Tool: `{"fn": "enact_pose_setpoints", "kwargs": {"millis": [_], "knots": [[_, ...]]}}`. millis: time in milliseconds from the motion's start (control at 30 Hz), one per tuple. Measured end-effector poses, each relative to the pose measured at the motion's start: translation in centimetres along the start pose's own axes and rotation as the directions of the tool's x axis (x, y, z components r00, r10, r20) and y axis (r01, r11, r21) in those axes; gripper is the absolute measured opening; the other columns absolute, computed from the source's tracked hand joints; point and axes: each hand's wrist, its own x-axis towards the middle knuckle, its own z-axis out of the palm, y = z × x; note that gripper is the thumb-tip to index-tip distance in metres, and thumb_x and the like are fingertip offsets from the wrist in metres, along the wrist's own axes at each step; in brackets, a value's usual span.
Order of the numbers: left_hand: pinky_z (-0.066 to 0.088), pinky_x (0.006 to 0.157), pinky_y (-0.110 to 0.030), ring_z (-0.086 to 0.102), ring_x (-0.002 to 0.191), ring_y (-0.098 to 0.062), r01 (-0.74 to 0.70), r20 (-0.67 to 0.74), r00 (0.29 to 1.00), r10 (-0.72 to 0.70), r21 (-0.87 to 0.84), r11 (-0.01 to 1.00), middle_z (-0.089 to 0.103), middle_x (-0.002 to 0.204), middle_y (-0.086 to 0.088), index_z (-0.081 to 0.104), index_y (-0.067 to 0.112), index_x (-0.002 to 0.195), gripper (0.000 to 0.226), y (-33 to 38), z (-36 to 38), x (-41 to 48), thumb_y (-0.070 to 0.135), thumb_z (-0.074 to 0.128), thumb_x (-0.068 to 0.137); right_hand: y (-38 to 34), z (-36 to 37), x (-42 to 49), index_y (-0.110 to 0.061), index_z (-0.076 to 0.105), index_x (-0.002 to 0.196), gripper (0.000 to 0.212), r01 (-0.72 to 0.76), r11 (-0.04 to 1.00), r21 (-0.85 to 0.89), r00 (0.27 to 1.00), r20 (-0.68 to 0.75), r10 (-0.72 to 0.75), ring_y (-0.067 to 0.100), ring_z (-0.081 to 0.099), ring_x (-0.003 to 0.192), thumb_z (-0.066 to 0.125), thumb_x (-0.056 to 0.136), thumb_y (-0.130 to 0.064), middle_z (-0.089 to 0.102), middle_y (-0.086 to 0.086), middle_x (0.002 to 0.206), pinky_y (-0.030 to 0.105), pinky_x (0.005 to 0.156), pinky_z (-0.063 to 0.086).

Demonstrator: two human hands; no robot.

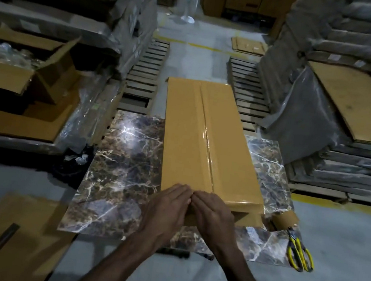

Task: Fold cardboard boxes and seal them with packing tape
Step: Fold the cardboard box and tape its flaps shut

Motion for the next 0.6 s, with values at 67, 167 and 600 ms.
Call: {"fn": "enact_pose_setpoints", "kwargs": {"millis": [67, 167, 600], "knots": [[0.051, 0.109, -0.044, 0.059, 0.135, -0.025, 0.018, -0.008, 1.000, -0.018, 0.002, 1.000, 0.067, 0.140, -0.005, 0.072, 0.010, 0.131, 0.047, -0.2, 0.5, -0.9, 0.031, 0.037, 0.106, 0.9, -0.3, -1.0, -0.017, 0.076, 0.120, 0.029, -0.022, 0.998, -0.059, 1.000, 0.019, 0.023, 0.015, 0.067, 0.116, 0.051, 0.107, -0.023, 0.073, -0.001, 0.127, 0.036, 0.108, 0.048], [0.038, 0.121, -0.042, 0.036, 0.152, -0.016, 0.158, -0.050, 0.985, -0.164, -0.098, 0.982, 0.049, 0.158, 0.000, 0.059, 0.012, 0.146, 0.054, 0.1, 0.5, -2.8, 0.040, 0.032, 0.109, 3.2, -1.7, -2.3, -0.020, 0.073, 0.127, 0.030, -0.072, 0.980, -0.185, 0.995, 0.053, 0.083, 0.012, 0.065, 0.123, 0.055, 0.103, -0.025, 0.070, -0.003, 0.132, 0.045, 0.114, 0.043], [0.030, 0.124, -0.045, 0.026, 0.153, -0.009, 0.540, -0.041, 0.769, -0.638, -0.491, 0.683, 0.021, 0.170, 0.013, 0.025, 0.035, 0.164, 0.077, 3.9, 0.7, -3.5, 0.074, 0.026, 0.097, 8.5, -6.4, -5.1, -0.021, 0.054, 0.149, 0.059, -0.628, 0.767, 0.132, 0.775, 0.026, 0.631, 0.020, 0.050, 0.141, 0.034, 0.105, -0.055, 0.053, -0.003, 0.152, 0.046, 0.120, 0.037]]}}
